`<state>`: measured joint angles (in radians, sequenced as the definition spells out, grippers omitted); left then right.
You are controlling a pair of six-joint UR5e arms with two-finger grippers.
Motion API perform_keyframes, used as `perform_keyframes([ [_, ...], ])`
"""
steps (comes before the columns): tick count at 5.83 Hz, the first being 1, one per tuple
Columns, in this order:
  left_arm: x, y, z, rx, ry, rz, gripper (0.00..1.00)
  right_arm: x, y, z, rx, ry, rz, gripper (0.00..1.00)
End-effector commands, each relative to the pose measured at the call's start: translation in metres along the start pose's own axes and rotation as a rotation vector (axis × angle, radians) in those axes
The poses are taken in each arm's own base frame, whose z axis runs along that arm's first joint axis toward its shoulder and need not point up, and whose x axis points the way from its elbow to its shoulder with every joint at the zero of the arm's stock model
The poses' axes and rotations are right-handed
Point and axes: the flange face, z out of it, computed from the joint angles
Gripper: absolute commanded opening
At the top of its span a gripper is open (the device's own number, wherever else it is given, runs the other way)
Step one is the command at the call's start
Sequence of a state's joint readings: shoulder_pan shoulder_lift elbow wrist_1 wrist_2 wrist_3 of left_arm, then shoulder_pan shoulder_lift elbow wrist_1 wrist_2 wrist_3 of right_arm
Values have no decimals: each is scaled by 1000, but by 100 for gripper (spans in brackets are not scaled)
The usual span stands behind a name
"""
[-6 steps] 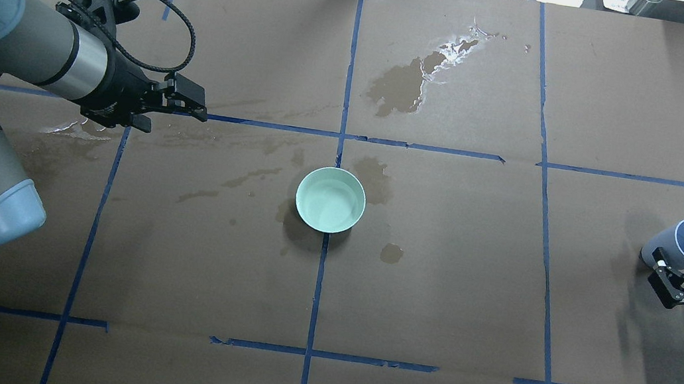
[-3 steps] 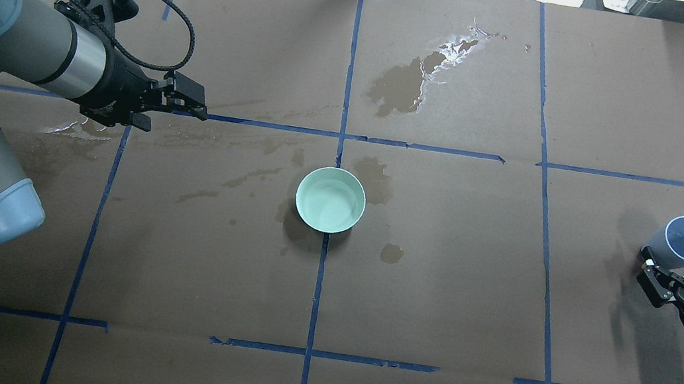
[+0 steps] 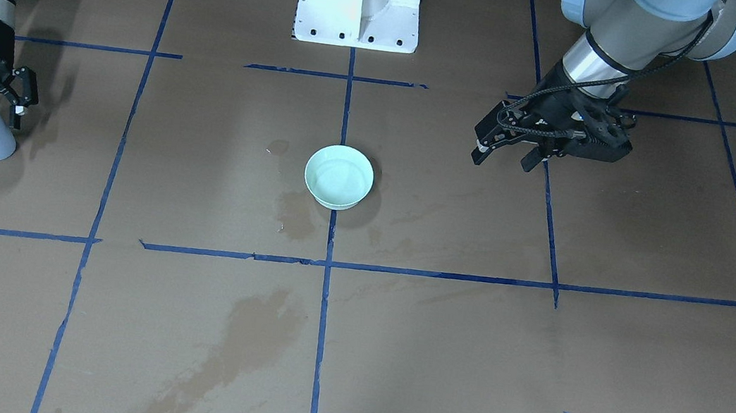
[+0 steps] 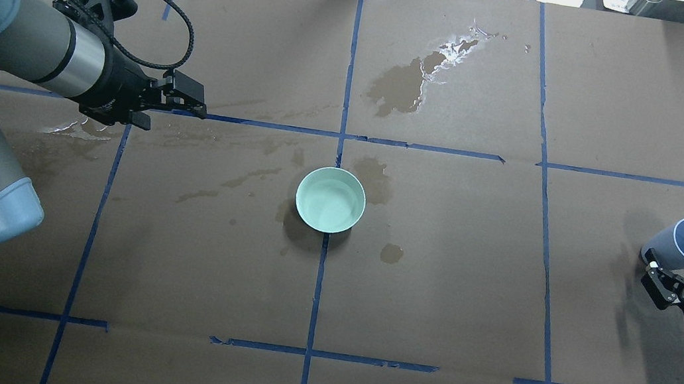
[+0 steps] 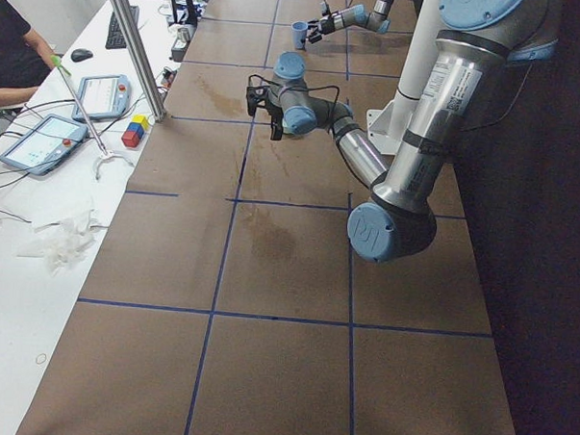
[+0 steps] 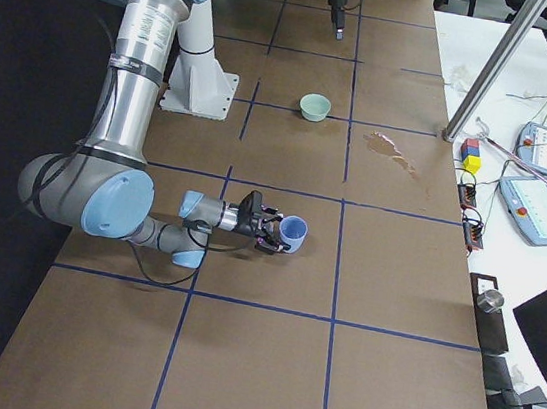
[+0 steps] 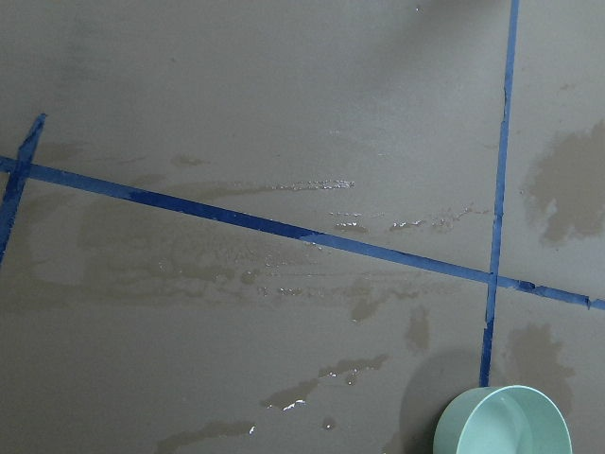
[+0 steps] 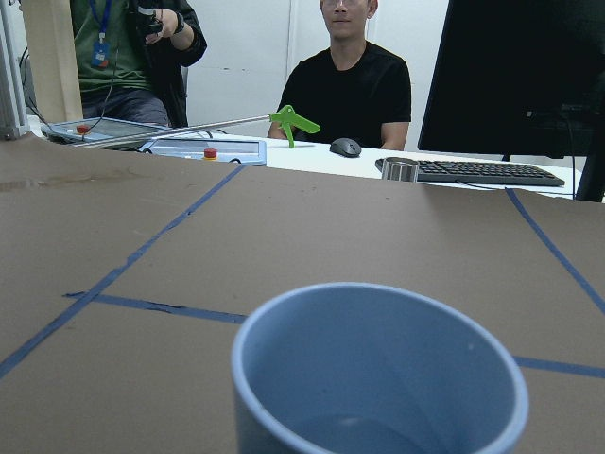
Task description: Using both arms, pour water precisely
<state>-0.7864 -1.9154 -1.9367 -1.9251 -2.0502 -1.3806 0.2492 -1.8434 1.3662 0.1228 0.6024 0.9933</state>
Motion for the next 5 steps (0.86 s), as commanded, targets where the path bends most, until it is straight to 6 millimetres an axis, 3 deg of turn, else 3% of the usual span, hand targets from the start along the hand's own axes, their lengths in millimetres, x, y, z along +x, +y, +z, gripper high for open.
perform_keyframes([
  [1,1,1,-2,0,4,2,100,3,2,1,1,2,-8,98],
  [2,2,1,-5,4,8,3,100,8,2,2,2,10,-13,98],
  [5,-3,2,-11,8,10,1,100,-3,-3,13,23,13,10,97],
])
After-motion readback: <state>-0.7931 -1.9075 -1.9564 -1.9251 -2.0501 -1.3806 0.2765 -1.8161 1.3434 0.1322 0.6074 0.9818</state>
